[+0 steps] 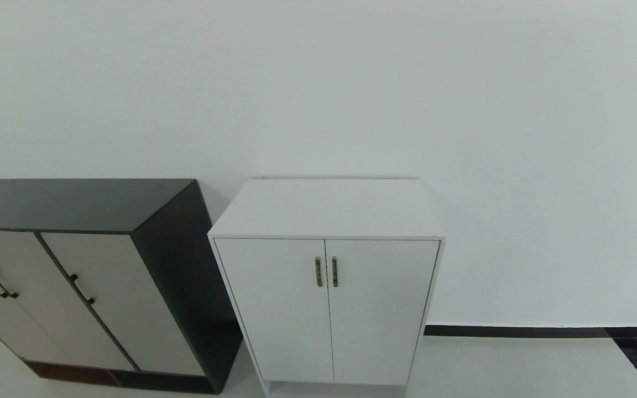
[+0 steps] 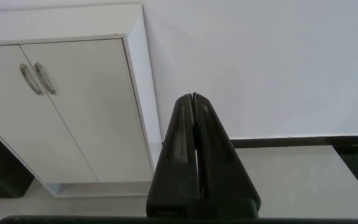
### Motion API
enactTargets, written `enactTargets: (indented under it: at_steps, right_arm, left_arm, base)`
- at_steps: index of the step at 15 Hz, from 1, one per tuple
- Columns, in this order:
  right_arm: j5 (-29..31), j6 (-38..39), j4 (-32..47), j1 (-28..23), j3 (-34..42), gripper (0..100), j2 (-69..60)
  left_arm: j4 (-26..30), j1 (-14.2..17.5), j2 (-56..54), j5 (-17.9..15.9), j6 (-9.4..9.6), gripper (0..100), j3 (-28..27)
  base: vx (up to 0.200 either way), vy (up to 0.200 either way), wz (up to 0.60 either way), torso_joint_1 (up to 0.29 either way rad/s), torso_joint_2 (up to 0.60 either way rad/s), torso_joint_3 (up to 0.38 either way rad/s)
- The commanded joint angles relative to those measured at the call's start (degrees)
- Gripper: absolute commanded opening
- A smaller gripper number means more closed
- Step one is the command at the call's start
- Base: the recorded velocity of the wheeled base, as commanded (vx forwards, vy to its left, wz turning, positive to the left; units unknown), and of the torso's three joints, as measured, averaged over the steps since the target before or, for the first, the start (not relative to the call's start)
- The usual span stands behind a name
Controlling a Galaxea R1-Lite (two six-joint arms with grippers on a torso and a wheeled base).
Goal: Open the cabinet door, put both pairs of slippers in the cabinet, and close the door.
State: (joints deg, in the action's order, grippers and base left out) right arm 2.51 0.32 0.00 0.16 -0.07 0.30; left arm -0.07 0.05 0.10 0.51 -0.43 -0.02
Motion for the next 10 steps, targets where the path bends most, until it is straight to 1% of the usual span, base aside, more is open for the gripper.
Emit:
enactTargets:
  at_steps: [1, 3, 4, 10]
  right_arm:
    - [-0.1, 0.0, 0.0, 0.0, 0.1, 0, -0.2]
    - [-0.8, 0.0, 0.0, 0.0, 0.1, 0, -0.2]
    - [-2.2, 0.1, 0.0, 0.0, 0.1, 0, -0.2]
    - [-2.2, 0.0, -0.1, -0.1, 0.1, 0, -0.2]
  left_arm:
    - [0.0, 0.0, 0.0, 0.0, -0.01, 0, 0.0]
    - [0.0, 0.0, 0.0, 0.0, -0.01, 0, 0.0]
    - [0.0, 0.0, 0.0, 0.0, -0.01, 0, 0.0]
    - [0.0, 0.0, 0.0, 0.0, -0.01, 0, 0.0]
  base:
    - [0.000, 0.000, 0.00, 0.000, 0.00, 0.000]
    - [0.000, 0.000, 0.00, 0.000, 0.00, 0.000]
    - [0.000, 0.000, 0.00, 0.000, 0.00, 0.000]
    - [0.000, 0.000, 0.00, 0.000, 0.00, 0.000]
